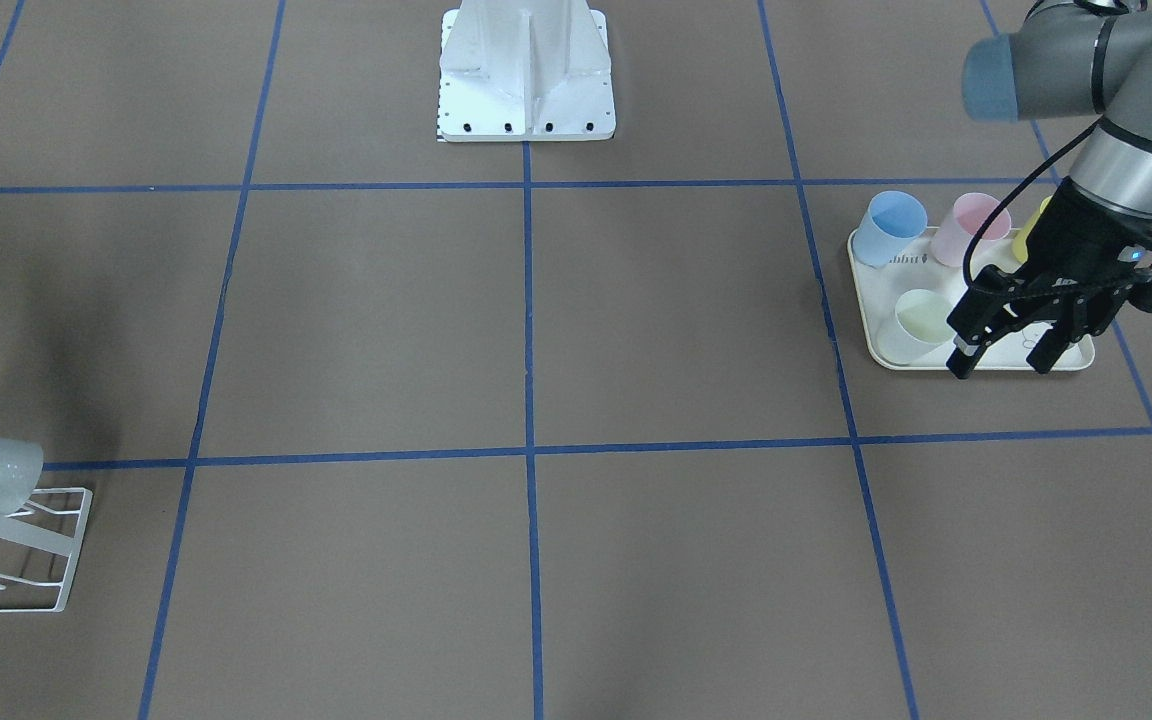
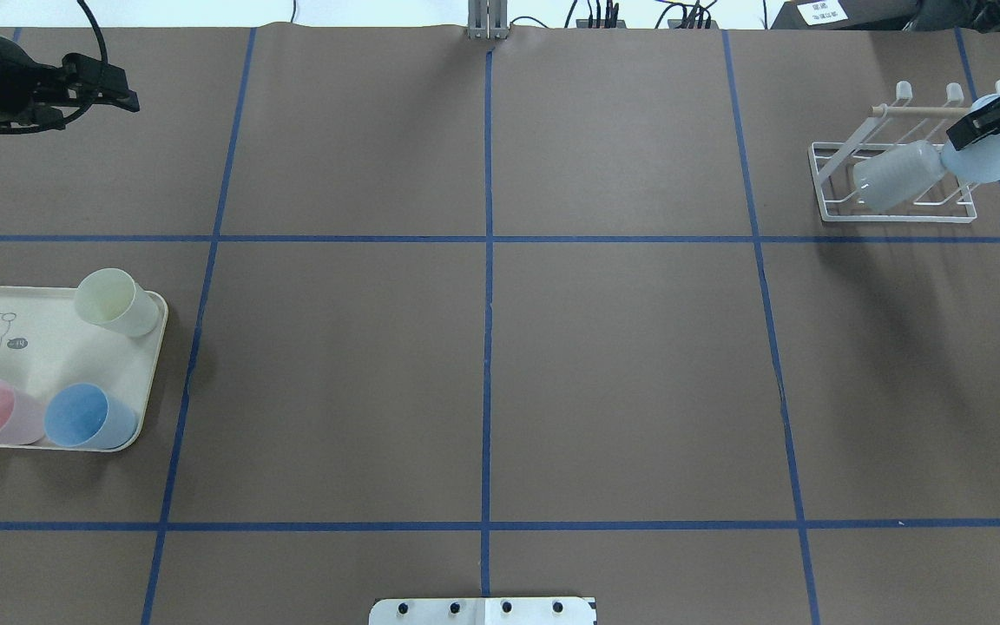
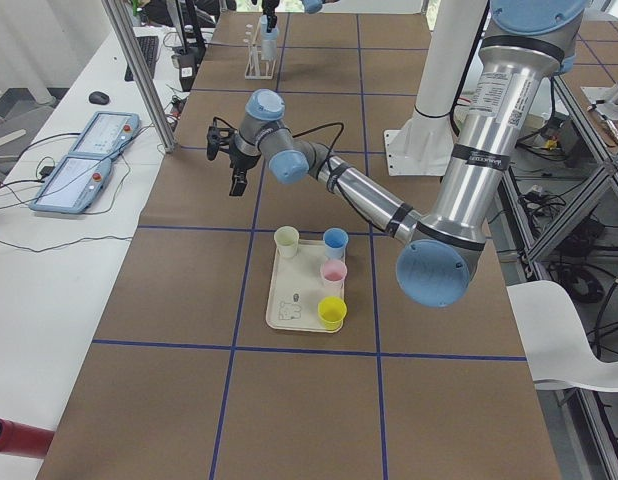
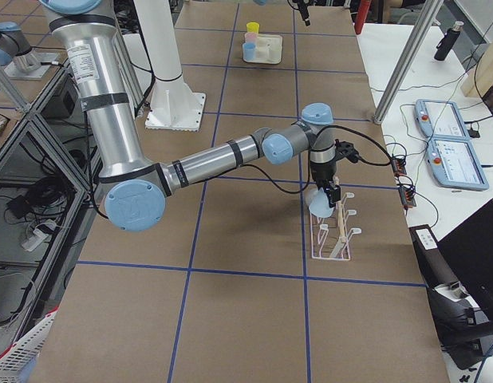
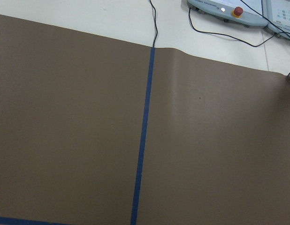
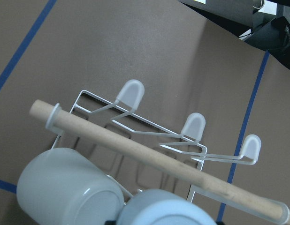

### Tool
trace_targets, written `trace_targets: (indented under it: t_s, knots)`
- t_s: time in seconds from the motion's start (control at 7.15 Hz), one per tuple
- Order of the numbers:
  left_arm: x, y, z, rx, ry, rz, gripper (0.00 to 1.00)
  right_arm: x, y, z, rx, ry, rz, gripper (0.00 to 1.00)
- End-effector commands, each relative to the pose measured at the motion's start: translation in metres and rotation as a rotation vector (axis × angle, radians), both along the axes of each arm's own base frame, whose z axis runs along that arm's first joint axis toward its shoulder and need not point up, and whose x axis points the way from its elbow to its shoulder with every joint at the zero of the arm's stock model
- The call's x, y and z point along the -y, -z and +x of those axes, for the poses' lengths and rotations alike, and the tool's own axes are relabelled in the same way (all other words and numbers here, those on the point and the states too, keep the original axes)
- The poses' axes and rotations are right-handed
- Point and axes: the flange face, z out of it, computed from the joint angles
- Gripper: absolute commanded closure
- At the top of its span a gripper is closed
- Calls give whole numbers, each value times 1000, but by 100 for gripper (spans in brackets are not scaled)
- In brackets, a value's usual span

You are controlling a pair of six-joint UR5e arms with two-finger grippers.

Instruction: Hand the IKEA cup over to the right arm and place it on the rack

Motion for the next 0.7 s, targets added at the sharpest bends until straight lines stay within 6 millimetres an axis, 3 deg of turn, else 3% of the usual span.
trace_targets:
  t_s: [0.0,0.56]
  knots:
    - [0,-1,1,1,-2,-2,0,2,-6,0,-21,-5,-4,94]
    - [0,2,1,-2,-2,3,0,1,-16,-12,-27,9,-21,94]
